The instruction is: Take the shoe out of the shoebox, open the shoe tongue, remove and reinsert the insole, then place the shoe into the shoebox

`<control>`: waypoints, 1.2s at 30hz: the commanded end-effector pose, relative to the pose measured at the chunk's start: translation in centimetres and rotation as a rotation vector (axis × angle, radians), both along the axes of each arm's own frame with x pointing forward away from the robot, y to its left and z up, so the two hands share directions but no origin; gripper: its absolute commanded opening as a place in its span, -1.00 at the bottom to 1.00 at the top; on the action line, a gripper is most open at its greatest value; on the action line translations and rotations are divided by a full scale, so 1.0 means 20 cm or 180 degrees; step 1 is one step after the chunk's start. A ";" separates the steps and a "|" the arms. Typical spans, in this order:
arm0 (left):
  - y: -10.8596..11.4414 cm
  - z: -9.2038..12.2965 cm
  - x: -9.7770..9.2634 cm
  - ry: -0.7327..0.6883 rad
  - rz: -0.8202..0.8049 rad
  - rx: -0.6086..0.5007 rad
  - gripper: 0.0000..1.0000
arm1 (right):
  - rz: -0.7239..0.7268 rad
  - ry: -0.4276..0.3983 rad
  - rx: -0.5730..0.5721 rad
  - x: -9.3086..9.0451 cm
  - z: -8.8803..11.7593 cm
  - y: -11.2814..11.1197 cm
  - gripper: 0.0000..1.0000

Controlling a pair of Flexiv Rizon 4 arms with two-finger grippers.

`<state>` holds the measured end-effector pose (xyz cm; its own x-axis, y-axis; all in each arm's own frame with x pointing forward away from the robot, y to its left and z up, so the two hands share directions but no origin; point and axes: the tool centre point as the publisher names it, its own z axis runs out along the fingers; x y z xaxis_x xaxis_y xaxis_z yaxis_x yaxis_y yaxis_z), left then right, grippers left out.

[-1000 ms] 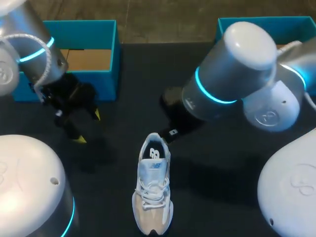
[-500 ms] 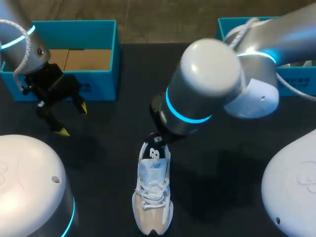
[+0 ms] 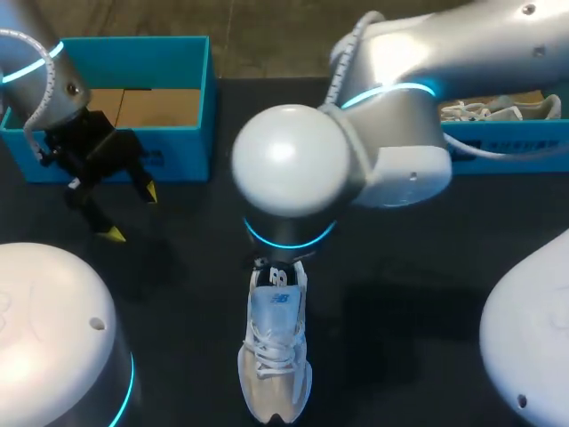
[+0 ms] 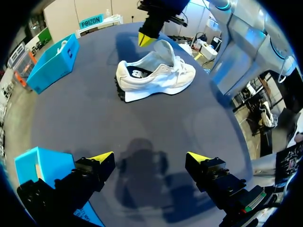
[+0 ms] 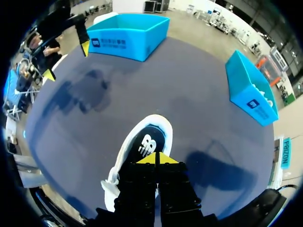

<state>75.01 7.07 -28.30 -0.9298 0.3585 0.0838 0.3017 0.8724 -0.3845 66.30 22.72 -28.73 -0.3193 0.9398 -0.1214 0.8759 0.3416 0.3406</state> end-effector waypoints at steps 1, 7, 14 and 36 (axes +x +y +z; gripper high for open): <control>0.05 0.00 0.03 0.0060 0.0030 -0.0022 1.00 | -0.0065 0.0065 0.0072 0.02 -0.05 0.03 -1.00; 0.10 0.01 0.04 0.0068 0.0071 -0.0009 1.00 | -0.0315 0.0110 0.0213 0.03 -0.09 0.01 -1.00; 0.14 0.00 0.06 0.0076 -0.0058 -0.0046 1.00 | -0.0490 0.0143 0.0329 0.03 -0.15 0.01 -1.00; 0.12 0.00 0.09 0.0036 -0.0450 -0.0144 1.00 | -0.0739 0.0153 0.0439 0.04 -0.33 0.16 -1.00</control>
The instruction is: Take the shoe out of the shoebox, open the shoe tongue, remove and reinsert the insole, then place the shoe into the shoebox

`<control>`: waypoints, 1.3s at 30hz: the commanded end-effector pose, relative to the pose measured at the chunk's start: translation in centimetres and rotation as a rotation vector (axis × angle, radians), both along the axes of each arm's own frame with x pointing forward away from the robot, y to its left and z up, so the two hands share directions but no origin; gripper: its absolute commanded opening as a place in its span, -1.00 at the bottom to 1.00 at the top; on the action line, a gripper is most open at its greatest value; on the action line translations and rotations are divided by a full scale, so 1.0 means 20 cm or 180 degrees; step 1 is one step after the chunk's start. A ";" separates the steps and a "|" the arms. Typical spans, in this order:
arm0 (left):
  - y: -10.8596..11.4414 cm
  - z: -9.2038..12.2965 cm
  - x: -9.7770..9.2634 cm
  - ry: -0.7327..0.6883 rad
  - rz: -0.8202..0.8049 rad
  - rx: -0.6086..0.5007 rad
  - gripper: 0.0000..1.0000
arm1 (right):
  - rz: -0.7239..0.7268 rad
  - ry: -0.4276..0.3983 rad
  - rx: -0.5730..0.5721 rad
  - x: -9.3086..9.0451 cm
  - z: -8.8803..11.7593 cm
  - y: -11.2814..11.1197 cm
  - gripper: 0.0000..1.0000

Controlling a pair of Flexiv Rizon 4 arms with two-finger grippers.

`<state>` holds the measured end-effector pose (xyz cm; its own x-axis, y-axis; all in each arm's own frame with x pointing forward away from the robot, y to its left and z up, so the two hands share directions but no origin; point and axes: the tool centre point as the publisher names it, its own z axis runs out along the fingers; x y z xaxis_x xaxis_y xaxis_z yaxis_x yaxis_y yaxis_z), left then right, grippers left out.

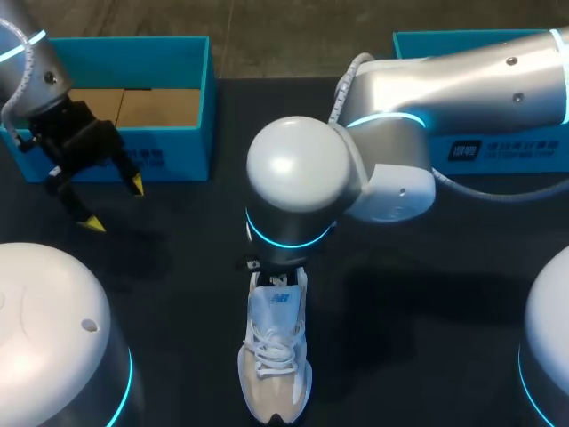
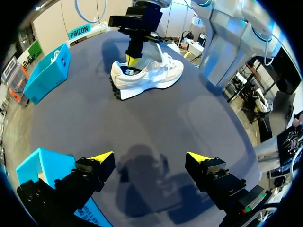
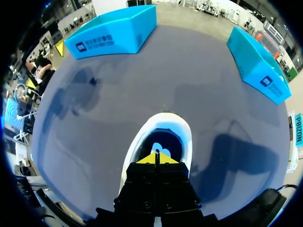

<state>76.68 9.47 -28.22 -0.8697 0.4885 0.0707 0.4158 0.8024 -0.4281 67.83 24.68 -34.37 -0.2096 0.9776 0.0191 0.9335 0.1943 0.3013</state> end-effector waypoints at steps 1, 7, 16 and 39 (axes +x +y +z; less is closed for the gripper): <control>0.00 0.00 0.01 0.0008 -0.0005 0.0011 1.00 | -0.0369 -0.0081 0.0025 -0.04 -0.05 0.06 -1.00; 0.00 0.00 0.01 0.0008 -0.0005 0.0011 1.00 | -0.0369 -0.0081 0.0025 -0.04 -0.05 0.06 -1.00; 0.00 0.00 0.01 0.0008 -0.0005 0.0011 1.00 | -0.0346 -0.0061 0.0165 0.04 -0.14 0.05 -1.00; 0.00 0.00 0.01 0.0008 -0.0005 0.0011 1.00 | -0.0416 -0.0071 0.0126 0.03 -0.20 0.00 -1.00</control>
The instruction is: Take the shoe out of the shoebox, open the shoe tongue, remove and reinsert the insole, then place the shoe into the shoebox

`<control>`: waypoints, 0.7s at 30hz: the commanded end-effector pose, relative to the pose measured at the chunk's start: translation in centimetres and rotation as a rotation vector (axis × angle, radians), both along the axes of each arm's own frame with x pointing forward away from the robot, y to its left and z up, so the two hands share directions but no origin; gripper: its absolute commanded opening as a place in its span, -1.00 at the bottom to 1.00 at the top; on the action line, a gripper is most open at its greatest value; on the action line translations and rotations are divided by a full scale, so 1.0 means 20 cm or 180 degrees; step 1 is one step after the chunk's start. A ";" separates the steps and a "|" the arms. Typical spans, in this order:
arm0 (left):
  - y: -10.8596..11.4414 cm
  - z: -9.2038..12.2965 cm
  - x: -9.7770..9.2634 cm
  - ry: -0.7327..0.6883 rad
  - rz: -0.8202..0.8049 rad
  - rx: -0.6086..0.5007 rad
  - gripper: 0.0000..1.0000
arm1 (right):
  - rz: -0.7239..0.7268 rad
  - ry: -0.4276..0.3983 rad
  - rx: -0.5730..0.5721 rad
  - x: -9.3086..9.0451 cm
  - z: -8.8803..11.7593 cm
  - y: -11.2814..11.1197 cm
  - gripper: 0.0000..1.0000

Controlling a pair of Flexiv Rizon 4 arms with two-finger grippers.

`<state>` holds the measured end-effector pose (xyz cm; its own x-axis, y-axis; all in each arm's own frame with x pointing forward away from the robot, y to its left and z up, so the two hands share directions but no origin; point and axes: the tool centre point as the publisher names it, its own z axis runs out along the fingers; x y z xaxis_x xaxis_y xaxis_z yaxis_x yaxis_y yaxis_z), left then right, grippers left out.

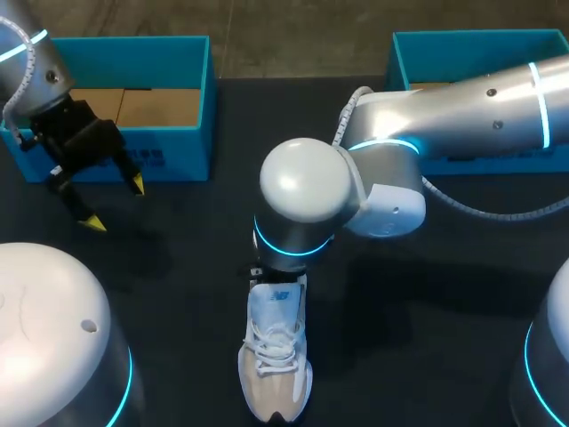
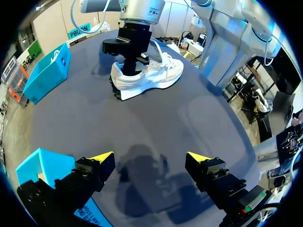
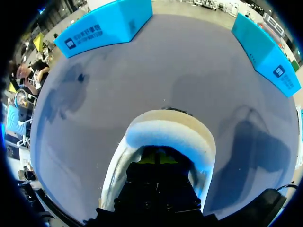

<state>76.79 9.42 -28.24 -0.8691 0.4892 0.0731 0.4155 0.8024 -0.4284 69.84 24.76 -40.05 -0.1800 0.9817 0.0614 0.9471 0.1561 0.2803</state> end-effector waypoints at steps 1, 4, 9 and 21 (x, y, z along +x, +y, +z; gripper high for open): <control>0.00 0.00 0.00 0.0001 -0.0002 0.0008 1.00 | -0.0328 -0.0190 -0.0035 -0.07 0.10 0.00 -1.00; 0.00 0.00 0.00 0.0001 -0.0002 0.0008 1.00 | -0.0339 -0.0283 -0.0144 -0.08 0.16 -0.01 -1.00; 0.00 0.00 0.00 0.0001 -0.0002 0.0008 1.00 | -0.0394 -0.0343 -0.0322 -0.05 0.17 -0.02 -1.00; 0.00 0.00 0.00 0.0001 -0.0002 0.0008 1.00 | -0.0541 -0.0312 -0.0456 -0.03 0.02 -0.02 -1.00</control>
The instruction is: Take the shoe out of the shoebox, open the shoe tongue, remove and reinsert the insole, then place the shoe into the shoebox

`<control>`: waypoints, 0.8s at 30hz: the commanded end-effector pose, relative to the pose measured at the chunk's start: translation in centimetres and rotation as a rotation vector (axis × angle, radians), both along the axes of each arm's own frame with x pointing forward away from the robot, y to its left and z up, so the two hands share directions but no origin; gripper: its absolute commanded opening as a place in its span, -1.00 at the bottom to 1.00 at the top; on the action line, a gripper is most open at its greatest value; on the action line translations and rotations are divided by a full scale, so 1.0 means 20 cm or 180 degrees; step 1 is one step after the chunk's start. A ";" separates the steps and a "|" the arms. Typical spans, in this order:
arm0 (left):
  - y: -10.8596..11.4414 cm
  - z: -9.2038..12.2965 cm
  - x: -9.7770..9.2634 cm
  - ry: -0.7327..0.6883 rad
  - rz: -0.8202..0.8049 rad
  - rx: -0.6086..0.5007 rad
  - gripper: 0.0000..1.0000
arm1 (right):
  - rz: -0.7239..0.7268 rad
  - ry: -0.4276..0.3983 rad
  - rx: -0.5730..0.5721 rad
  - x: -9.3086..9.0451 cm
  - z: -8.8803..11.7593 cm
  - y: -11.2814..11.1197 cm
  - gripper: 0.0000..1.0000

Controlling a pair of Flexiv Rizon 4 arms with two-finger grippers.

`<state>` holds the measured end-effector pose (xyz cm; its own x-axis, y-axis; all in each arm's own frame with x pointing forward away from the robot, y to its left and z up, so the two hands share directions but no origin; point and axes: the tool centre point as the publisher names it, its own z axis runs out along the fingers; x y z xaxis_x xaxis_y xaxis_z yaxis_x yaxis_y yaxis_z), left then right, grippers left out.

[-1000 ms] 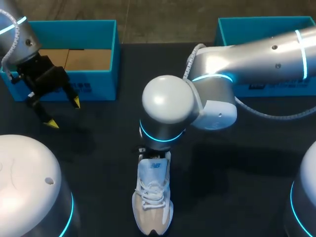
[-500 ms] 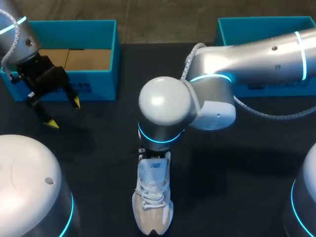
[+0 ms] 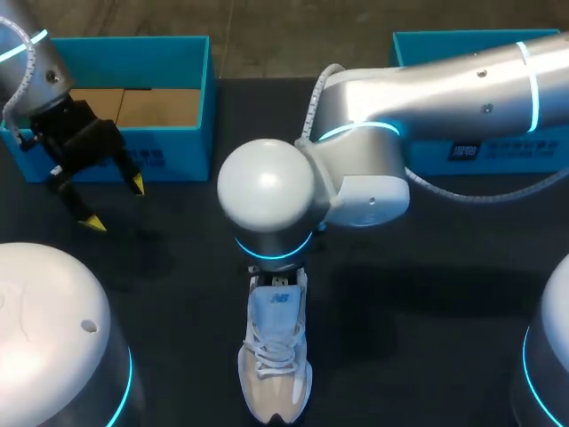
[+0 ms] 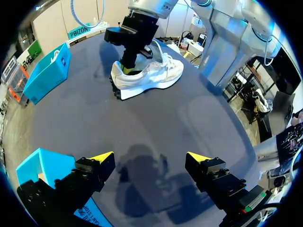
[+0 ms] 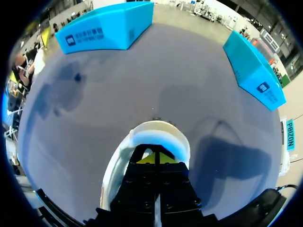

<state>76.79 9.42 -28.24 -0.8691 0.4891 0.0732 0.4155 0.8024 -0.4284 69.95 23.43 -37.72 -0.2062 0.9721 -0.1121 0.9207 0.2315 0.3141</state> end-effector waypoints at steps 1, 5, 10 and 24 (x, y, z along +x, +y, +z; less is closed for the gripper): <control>0.00 0.00 0.00 0.0001 -0.0002 0.0008 1.00 | -0.0644 -0.0130 0.0095 -0.04 -0.12 0.05 -1.00; 0.00 0.00 0.00 0.0001 -0.0002 0.0008 1.00 | -0.0740 -0.0097 0.0081 -0.06 -0.17 0.04 -1.00; 0.00 0.00 0.00 0.0001 -0.0002 0.0008 1.00 | -0.0803 -0.0081 0.0114 -0.09 -0.16 0.04 -1.00; 0.00 0.00 0.00 0.0001 -0.0002 0.0008 1.00 | -0.1023 -0.0008 0.0164 -0.14 -0.11 0.05 -1.00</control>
